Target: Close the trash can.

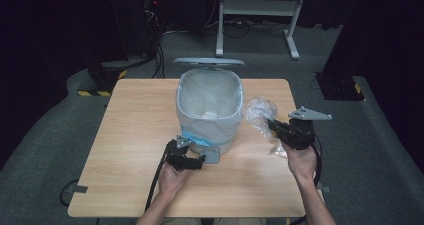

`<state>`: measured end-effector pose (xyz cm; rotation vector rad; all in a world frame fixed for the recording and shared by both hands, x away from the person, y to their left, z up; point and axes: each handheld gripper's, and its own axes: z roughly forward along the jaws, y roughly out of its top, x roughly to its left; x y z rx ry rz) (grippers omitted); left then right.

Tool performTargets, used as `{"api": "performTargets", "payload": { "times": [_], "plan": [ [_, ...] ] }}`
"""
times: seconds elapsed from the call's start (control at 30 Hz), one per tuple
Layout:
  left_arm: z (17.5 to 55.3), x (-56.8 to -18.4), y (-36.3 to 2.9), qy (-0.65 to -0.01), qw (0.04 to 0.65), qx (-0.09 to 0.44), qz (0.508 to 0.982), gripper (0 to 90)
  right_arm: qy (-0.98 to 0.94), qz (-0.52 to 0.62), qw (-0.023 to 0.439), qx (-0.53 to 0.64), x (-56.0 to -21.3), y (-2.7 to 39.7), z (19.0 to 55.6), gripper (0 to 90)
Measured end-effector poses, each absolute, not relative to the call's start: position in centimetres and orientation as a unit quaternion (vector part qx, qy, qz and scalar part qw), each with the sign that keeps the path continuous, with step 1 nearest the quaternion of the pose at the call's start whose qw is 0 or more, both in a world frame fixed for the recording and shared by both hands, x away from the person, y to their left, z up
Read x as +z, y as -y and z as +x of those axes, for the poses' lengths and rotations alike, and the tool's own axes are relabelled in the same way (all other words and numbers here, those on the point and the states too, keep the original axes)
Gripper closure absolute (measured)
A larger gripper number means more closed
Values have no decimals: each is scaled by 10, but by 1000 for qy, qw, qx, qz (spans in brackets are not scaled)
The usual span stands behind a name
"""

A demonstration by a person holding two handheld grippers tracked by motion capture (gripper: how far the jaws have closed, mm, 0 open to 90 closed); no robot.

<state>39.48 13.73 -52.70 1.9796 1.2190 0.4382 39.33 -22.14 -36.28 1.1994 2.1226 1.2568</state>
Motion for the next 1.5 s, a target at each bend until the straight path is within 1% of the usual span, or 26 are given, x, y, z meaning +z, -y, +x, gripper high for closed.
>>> {"api": "performTargets", "payload": {
  "times": [0.1,0.4,0.7,1.07,1.5],
  "plan": [
    [395,-527,-137,-477,378,171,775,8,-758,424,200,453,-358,221,392,860],
    [395,-527,-137,-477,378,172,774,8,-762,398,207,467,-326,216,389,860],
    [395,-527,-137,-478,379,171,774,8,-775,364,195,478,-302,193,392,859],
    [395,-527,-137,-477,379,170,775,8,-790,336,186,478,-282,163,400,859],
    [395,-527,-138,-477,379,169,775,8,-806,323,179,463,-275,138,413,858]
  ]
}}
